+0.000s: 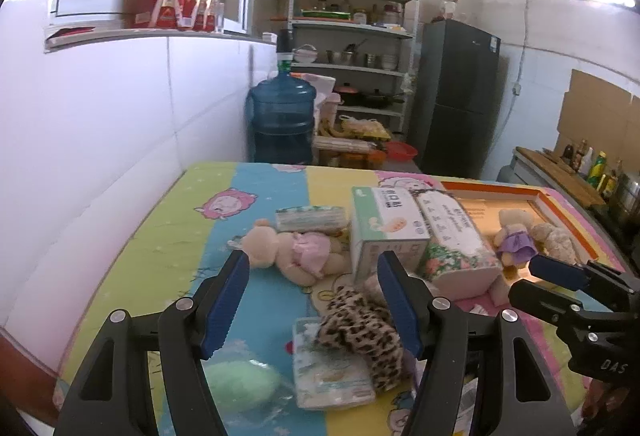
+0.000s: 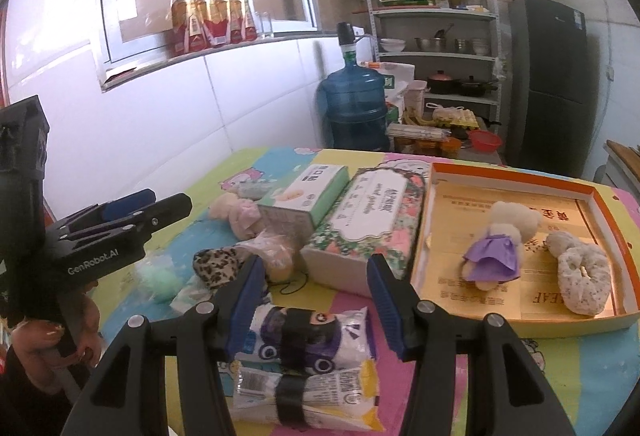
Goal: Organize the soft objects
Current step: 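Grasp the bagged green ball with left gripper while right gripper grasps taped snack packet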
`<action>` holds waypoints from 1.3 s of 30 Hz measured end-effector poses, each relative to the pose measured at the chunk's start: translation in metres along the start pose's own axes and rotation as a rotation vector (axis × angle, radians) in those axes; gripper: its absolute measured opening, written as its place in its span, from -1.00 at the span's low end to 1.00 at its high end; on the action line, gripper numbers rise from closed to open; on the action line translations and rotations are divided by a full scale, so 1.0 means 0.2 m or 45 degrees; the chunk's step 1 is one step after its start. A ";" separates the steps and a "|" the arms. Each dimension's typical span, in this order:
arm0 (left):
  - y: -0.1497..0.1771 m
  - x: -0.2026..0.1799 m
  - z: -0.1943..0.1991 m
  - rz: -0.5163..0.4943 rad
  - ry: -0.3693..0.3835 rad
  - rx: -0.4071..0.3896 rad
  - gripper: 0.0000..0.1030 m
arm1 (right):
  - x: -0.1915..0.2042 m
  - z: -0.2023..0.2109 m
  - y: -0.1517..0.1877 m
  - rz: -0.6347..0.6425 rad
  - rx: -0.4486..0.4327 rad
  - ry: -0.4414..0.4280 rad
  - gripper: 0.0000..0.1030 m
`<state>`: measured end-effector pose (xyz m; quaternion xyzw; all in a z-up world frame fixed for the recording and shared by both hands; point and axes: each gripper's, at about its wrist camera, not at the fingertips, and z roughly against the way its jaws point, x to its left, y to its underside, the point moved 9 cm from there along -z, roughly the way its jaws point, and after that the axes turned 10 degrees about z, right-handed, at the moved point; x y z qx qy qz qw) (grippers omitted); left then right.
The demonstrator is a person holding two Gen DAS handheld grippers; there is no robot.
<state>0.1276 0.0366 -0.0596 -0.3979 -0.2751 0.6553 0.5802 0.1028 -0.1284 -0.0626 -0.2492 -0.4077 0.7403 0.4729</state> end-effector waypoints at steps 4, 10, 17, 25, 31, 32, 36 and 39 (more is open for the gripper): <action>0.01 0.05 0.00 0.016 -0.018 0.004 0.33 | 0.04 -0.02 0.00 0.019 0.009 -0.019 0.03; 0.04 0.11 0.01 0.044 -0.035 0.009 0.33 | 0.10 -0.04 0.01 0.040 0.024 -0.048 0.03; 0.09 0.22 0.06 0.078 -0.035 -0.009 0.33 | 0.13 -0.04 0.02 0.050 0.027 -0.058 0.03; 0.17 0.32 0.09 0.121 -0.038 -0.019 0.33 | 0.15 -0.05 0.06 0.047 0.041 -0.074 0.03; 0.29 0.36 0.03 0.169 -0.033 0.046 0.33 | 0.14 -0.07 0.08 0.036 0.055 -0.081 0.04; 0.31 0.36 0.02 0.168 -0.036 0.055 0.33 | 0.14 -0.07 0.08 0.033 0.059 -0.082 0.04; 0.36 0.36 -0.03 0.155 -0.051 0.077 0.33 | 0.13 -0.08 0.09 0.030 0.064 -0.083 0.03; 0.37 0.38 -0.07 0.177 -0.048 0.097 0.33 | 0.12 -0.09 0.10 0.021 0.073 -0.085 0.03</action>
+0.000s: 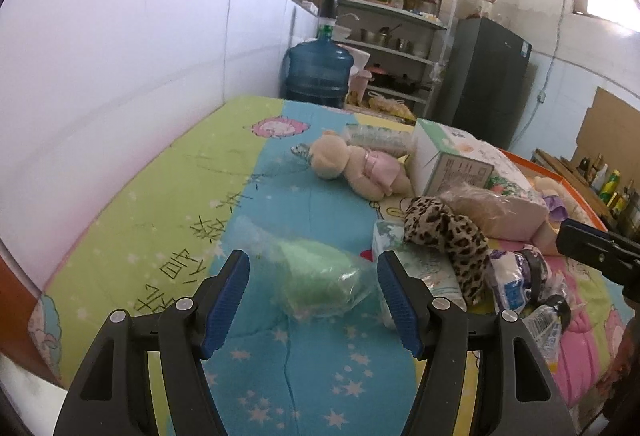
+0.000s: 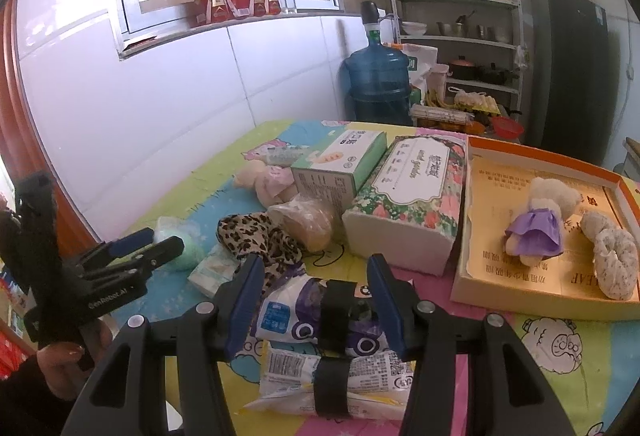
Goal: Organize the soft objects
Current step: 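Grasp the bagged green ball with left gripper while right gripper grasps taped snack packet, then carry the green ball and snack packet over the gold box with both grippers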
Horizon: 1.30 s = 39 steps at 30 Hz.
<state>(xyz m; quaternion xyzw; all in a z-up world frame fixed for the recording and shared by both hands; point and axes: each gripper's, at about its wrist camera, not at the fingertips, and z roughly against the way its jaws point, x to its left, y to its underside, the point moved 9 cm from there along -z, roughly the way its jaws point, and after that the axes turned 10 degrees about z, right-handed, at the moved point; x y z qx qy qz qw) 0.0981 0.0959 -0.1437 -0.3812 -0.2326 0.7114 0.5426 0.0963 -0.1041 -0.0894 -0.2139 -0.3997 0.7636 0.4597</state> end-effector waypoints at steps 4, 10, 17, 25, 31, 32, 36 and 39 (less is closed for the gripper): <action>0.00 0.02 -0.04 0.037 0.011 0.016 0.33 | -0.01 -0.01 0.02 0.000 0.012 0.001 0.04; 0.00 0.00 -0.10 0.029 0.041 0.045 -0.09 | -0.02 0.02 0.06 0.005 0.020 -0.020 0.04; 0.00 -0.02 -0.12 0.017 0.071 0.026 -0.21 | -0.03 0.06 0.12 -0.012 0.023 -0.044 0.04; -0.05 0.00 -0.06 0.025 0.074 -0.046 -0.26 | -0.01 0.10 0.19 -0.001 0.076 -0.110 0.12; -0.12 -0.05 0.04 -0.020 0.062 -0.120 -0.26 | 0.06 0.11 0.24 0.093 0.110 -0.161 0.54; -0.13 -0.06 0.05 -0.026 0.069 -0.121 -0.26 | 0.07 0.11 0.25 0.127 0.117 -0.157 0.54; -0.14 -0.11 0.07 -0.050 0.090 -0.117 -0.26 | 0.14 0.16 0.24 0.571 0.164 -0.181 0.54; -0.14 -0.14 0.09 -0.045 0.107 -0.111 -0.26 | 0.15 0.14 0.27 0.870 0.268 -0.255 0.54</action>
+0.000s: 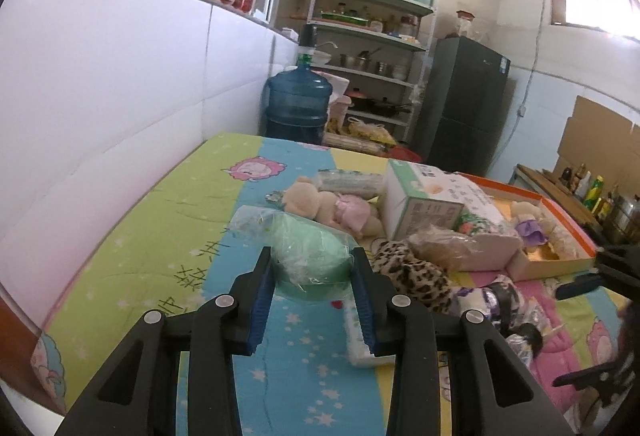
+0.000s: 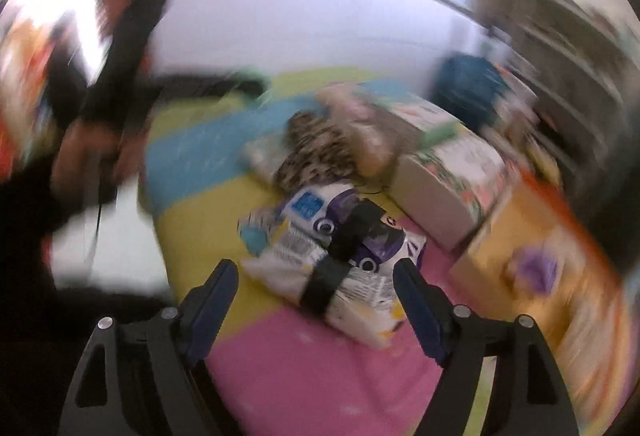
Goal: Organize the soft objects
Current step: 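Carry the green ball and snack packet over the gold box with both grippers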
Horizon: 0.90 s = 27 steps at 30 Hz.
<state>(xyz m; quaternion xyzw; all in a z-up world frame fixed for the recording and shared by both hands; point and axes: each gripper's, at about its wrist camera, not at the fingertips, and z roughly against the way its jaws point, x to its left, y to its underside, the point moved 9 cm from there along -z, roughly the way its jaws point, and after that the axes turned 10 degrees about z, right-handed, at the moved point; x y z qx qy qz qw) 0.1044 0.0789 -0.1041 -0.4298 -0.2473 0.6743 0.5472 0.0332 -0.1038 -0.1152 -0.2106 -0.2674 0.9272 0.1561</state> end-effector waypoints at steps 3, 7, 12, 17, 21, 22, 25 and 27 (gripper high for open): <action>0.01 -0.03 0.01 -0.009 -0.003 0.000 -0.26 | -0.03 -0.09 0.04 0.175 0.132 -0.079 0.53; 0.01 -0.05 0.00 -0.018 -0.015 0.007 -0.26 | -0.04 -0.17 0.04 0.252 0.161 -0.183 0.27; 0.01 -0.07 -0.03 -0.024 -0.015 0.026 -0.26 | -0.02 -0.18 0.07 0.290 0.153 -0.251 0.13; 0.00 -0.10 -0.05 -0.034 0.004 0.032 -0.26 | 0.00 -0.15 0.09 0.237 0.149 -0.223 0.08; -0.02 -0.12 -0.05 -0.037 0.017 0.020 -0.26 | 0.05 -0.09 0.12 0.155 0.139 -0.200 0.05; -0.02 -0.13 -0.04 -0.038 0.022 0.017 -0.26 | 0.05 -0.08 0.12 0.125 0.134 -0.192 0.05; -0.04 -0.15 -0.03 -0.050 0.034 0.008 -0.26 | 0.03 -0.05 0.13 -0.004 0.120 -0.148 0.05; -0.04 -0.18 -0.02 -0.063 0.045 0.004 -0.26 | -0.01 -0.04 0.15 -0.128 0.100 -0.110 0.05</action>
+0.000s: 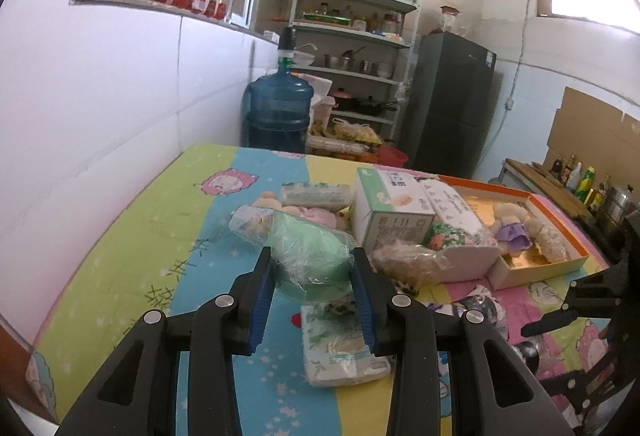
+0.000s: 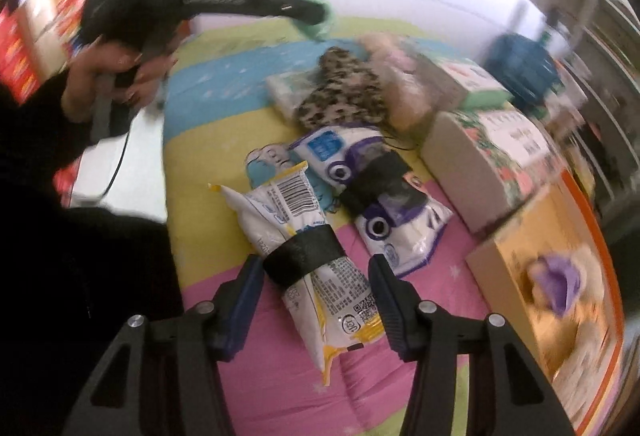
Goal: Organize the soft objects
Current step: 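Carry the green ball and snack packet over the gold box with both grippers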
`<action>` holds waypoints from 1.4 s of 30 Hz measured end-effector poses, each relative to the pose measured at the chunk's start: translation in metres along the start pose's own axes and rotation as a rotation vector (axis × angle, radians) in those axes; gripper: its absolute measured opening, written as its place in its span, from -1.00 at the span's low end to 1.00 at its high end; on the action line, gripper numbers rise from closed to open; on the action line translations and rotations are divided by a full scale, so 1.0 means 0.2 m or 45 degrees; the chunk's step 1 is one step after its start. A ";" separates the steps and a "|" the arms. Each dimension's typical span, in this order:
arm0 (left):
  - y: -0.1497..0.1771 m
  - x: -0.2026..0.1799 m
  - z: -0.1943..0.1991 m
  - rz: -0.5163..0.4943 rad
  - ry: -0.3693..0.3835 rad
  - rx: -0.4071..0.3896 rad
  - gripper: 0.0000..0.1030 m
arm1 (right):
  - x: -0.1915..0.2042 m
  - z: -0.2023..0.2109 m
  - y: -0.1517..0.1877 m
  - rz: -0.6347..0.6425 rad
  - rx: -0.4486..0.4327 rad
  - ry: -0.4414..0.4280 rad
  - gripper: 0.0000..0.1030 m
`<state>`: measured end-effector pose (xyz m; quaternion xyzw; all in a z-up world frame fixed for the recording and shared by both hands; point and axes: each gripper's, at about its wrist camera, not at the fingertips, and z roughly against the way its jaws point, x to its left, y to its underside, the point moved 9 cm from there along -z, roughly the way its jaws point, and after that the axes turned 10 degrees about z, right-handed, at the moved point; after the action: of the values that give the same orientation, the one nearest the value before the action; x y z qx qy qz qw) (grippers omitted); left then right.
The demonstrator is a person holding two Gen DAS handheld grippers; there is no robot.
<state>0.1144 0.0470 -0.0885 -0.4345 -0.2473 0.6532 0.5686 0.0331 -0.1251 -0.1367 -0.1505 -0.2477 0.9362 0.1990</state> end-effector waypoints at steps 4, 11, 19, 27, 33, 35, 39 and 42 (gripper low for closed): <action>-0.02 -0.05 0.00 -0.024 0.025 -0.004 -0.26 | -0.10 0.02 0.05 -0.279 -0.021 0.045 0.05; -0.05 -0.18 0.02 -0.073 0.094 -0.013 -0.26 | -0.22 0.17 0.11 -0.593 -0.127 0.150 0.05; -0.07 -0.38 0.02 -0.138 0.202 -0.014 -0.26 | -0.37 0.31 0.20 -0.787 -0.209 0.263 0.05; -0.08 -0.59 0.01 -0.177 0.319 0.003 -0.26 | -0.46 0.41 0.27 -0.840 -0.231 0.371 0.05; -0.06 -0.78 -0.01 -0.224 0.383 0.011 -0.26 | -0.55 0.48 0.33 -0.873 -0.252 0.447 0.05; -0.05 -0.84 -0.03 -0.237 0.408 0.021 -0.26 | -0.58 0.51 0.36 -0.882 -0.259 0.476 0.05; -0.03 -0.97 -0.05 -0.264 0.455 0.032 -0.26 | -0.65 0.57 0.42 -0.905 -0.276 0.540 0.04; -0.01 -1.09 -0.06 -0.282 0.500 0.042 -0.26 | -0.70 0.61 0.48 -0.918 -0.277 0.589 -0.02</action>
<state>0.1212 -0.1643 -0.0304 -0.5140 -0.1673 0.4938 0.6812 0.0808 -0.3140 -0.0603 -0.2802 -0.3302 0.7171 0.5461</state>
